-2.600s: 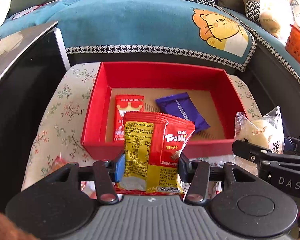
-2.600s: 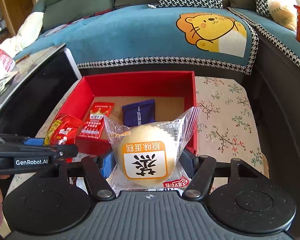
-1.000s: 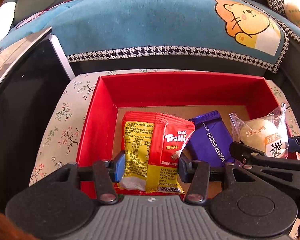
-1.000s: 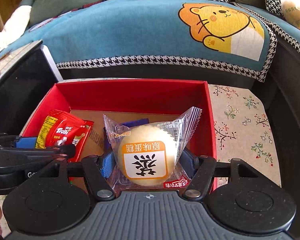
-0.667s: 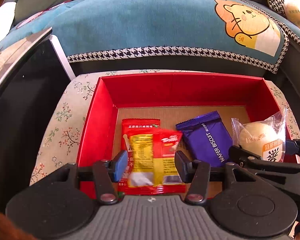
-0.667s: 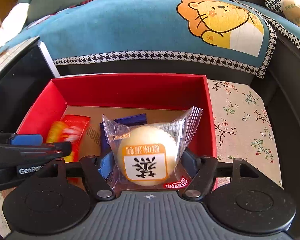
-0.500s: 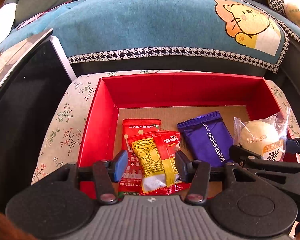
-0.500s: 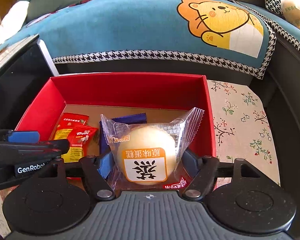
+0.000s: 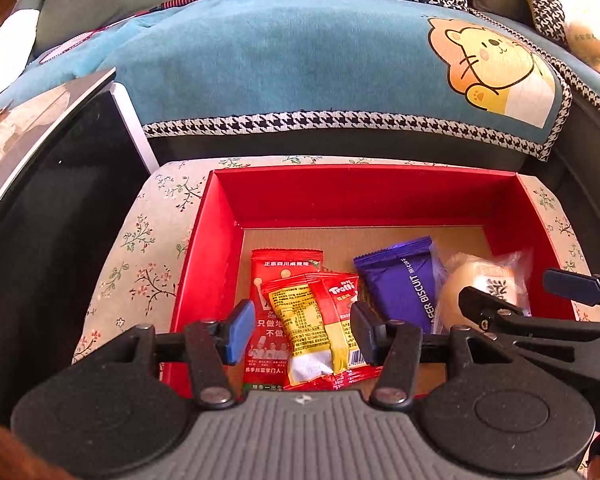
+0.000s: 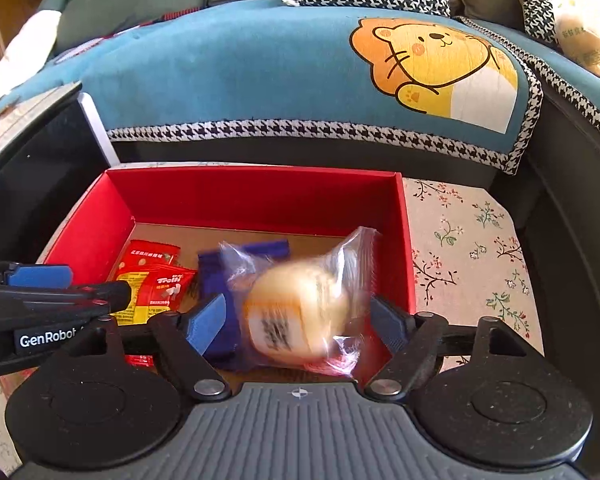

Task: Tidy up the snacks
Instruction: 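Drop the Trolli packet into the box while the right tool releases the cake there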

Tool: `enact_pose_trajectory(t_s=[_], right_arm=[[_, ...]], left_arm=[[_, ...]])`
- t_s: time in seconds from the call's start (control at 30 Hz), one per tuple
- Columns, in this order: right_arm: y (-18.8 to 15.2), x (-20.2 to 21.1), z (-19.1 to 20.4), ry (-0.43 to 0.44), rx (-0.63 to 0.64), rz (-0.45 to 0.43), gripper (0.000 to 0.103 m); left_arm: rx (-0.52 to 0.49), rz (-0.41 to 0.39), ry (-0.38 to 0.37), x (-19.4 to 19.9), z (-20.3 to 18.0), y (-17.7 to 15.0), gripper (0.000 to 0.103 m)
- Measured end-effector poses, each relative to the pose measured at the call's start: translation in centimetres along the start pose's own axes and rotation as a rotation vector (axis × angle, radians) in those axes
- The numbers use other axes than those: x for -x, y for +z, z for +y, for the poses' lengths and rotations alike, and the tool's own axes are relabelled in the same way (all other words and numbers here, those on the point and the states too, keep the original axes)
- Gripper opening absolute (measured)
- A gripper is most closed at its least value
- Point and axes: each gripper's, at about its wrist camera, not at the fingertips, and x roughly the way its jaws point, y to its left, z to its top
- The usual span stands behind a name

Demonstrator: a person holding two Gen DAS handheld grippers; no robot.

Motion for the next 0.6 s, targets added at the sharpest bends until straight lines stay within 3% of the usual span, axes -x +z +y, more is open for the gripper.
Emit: enact_pose_trajectory(t_s=[0.6], right_arm=[[-0.5, 3.3, 0.3, 0.03, -0.032, -0.044, 0.085]], left_arm=[[-0.012, -0.034, -0.013, 3.2, 0.7, -1.3, 0.095]])
